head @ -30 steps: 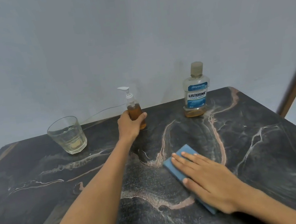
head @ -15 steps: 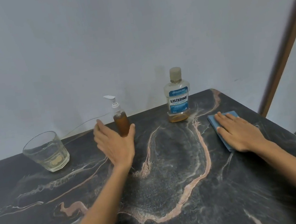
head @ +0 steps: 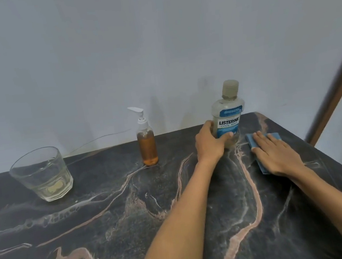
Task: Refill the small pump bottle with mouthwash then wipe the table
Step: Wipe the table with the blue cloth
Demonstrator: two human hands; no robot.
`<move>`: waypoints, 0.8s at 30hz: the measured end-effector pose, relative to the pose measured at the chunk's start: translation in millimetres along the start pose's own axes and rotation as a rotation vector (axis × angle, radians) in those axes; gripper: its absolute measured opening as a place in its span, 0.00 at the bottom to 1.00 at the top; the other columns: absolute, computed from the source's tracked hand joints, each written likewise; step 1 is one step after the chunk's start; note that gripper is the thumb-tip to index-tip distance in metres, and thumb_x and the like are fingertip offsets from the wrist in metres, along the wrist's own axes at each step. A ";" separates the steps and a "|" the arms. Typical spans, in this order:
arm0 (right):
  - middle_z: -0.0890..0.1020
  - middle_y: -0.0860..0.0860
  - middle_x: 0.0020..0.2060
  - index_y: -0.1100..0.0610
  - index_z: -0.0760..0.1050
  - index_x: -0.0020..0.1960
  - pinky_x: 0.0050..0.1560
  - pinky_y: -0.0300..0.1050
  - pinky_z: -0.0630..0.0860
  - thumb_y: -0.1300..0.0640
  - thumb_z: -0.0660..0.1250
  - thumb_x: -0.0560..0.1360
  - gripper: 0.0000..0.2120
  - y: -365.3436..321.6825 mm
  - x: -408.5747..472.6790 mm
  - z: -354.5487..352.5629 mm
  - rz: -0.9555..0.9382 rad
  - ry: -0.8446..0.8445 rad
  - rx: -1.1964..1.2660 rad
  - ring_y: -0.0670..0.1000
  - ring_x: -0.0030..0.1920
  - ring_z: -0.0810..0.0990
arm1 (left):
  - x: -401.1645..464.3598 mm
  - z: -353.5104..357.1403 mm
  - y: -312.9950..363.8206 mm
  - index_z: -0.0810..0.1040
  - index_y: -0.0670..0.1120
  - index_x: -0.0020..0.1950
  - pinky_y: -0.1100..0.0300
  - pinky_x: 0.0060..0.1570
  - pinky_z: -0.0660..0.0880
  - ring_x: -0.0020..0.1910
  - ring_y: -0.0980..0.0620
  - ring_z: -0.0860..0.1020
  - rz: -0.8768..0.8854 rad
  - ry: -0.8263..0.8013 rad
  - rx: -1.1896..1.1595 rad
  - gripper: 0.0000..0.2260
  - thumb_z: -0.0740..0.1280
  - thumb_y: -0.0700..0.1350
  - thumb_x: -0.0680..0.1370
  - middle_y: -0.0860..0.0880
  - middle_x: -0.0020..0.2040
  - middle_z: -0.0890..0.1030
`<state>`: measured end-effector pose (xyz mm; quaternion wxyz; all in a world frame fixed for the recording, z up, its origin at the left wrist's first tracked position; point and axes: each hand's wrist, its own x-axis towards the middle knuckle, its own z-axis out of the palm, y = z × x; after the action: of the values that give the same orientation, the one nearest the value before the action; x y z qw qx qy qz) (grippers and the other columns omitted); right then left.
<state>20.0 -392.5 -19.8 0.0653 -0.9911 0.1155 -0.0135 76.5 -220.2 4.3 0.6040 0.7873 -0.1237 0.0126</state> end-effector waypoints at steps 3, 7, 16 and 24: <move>0.49 0.53 0.76 0.58 0.47 0.76 0.73 0.50 0.46 0.49 0.42 0.81 0.26 -19.2 20.6 -1.8 0.050 0.007 0.008 0.54 0.75 0.49 | -5.0 -9.5 10.4 0.73 0.48 0.53 0.66 0.46 0.72 0.46 0.59 0.75 0.087 0.069 -0.028 0.13 0.72 0.46 0.72 0.51 0.54 0.80; 0.56 0.56 0.75 0.60 0.52 0.75 0.72 0.53 0.51 0.51 0.44 0.80 0.25 -84.8 45.0 0.5 -0.013 0.019 0.006 0.58 0.74 0.53 | -9.0 -42.4 45.7 0.73 0.48 0.54 0.63 0.46 0.76 0.44 0.57 0.78 0.234 0.090 -0.011 0.14 0.73 0.44 0.72 0.51 0.52 0.80; 0.62 0.55 0.73 0.58 0.59 0.73 0.71 0.51 0.54 0.53 0.48 0.81 0.22 -161.3 47.6 12.0 -0.564 -0.028 0.072 0.55 0.72 0.59 | -7.1 -86.0 48.1 0.73 0.47 0.56 0.68 0.44 0.73 0.42 0.61 0.75 0.239 0.150 0.082 0.15 0.73 0.43 0.72 0.54 0.49 0.76; 0.64 0.57 0.72 0.56 0.60 0.72 0.69 0.56 0.59 0.49 0.45 0.79 0.24 -22.0 86.5 -5.5 0.124 0.126 0.064 0.58 0.70 0.63 | -22.4 -76.2 20.6 0.70 0.49 0.55 0.59 0.51 0.73 0.48 0.57 0.74 0.224 0.095 0.080 0.13 0.70 0.44 0.74 0.56 0.51 0.75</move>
<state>108.9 -392.0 -10.4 0.0903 -0.9766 0.1800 -0.0753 60.3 -148.4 40.6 0.5719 0.7906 -0.1814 0.1222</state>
